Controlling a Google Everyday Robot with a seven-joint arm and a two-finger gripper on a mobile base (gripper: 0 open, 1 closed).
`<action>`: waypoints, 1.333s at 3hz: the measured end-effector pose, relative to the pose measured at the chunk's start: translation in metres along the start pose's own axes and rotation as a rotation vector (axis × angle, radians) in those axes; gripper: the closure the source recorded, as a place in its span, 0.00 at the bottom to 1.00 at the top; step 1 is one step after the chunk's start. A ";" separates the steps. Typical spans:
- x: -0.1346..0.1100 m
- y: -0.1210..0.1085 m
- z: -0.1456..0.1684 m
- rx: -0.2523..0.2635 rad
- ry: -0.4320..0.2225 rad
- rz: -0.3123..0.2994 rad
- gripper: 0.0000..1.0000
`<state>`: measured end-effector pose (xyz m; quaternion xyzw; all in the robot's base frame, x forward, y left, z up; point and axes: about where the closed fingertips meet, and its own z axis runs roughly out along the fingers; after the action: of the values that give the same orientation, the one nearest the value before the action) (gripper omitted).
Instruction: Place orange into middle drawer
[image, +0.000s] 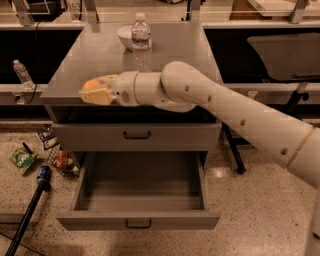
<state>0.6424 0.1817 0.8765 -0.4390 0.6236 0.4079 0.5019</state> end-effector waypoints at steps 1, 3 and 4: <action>0.012 0.024 -0.039 -0.022 0.028 0.008 1.00; 0.105 0.062 -0.062 -0.061 0.145 0.132 1.00; 0.144 0.067 -0.057 -0.021 0.211 0.171 1.00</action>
Offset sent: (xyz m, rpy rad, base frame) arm -0.1035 -0.0869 -0.0882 -0.0988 0.2183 0.0543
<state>0.5470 0.1270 0.7490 -0.4300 0.7036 0.4075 0.3924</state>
